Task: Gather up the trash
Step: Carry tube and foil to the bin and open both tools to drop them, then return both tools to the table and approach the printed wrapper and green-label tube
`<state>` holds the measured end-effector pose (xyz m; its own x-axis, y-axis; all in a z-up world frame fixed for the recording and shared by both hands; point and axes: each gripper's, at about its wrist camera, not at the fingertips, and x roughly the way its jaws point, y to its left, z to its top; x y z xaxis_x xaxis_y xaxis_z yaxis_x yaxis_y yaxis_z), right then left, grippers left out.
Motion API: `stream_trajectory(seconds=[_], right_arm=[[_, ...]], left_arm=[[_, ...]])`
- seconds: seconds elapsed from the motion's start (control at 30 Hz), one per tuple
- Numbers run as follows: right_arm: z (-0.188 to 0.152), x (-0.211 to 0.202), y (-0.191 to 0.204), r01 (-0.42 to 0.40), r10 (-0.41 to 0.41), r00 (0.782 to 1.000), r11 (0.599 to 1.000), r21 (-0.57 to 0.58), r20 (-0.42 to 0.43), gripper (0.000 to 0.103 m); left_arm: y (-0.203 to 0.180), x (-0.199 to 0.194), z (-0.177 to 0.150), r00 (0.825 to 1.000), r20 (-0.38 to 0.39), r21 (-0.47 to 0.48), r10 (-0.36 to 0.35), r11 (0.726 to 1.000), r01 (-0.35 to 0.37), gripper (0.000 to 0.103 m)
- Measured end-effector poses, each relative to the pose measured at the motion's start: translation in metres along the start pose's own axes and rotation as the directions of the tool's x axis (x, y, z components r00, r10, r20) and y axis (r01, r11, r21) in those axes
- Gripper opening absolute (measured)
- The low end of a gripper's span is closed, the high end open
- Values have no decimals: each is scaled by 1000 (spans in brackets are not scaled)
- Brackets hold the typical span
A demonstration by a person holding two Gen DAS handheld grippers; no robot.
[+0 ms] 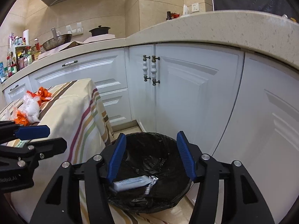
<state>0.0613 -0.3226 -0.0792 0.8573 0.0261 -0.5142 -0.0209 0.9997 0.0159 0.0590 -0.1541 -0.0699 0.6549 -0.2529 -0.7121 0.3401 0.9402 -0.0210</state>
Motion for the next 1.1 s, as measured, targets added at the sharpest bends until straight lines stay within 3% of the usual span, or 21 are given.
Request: stream_trajectory(seconds=[0.2,0.4,0.73,0.9,1.1], right_arm=[[4,-21,23,-54,54,999,998,9,6,59],[5,-45,66,-139,140,990,990,-21,28,59],[-6,-61,150,-292,296,955,944,-156,0,59],[-18,-57,172,-294,295,955,938,-184,-25,59],[-26,-43,176,-277,269,961,946,-169,-71,55]], left_arm=[[30,-42,-16,999,38,-43,32,999,-30,52],[83,-94,-40,986,87,-133,140,983,-128,54],[165,-142,-89,946,66,-316,318,906,-283,54],[182,-150,-110,935,46,-351,351,882,-314,55],[190,-151,-123,938,40,-370,343,877,-305,55]])
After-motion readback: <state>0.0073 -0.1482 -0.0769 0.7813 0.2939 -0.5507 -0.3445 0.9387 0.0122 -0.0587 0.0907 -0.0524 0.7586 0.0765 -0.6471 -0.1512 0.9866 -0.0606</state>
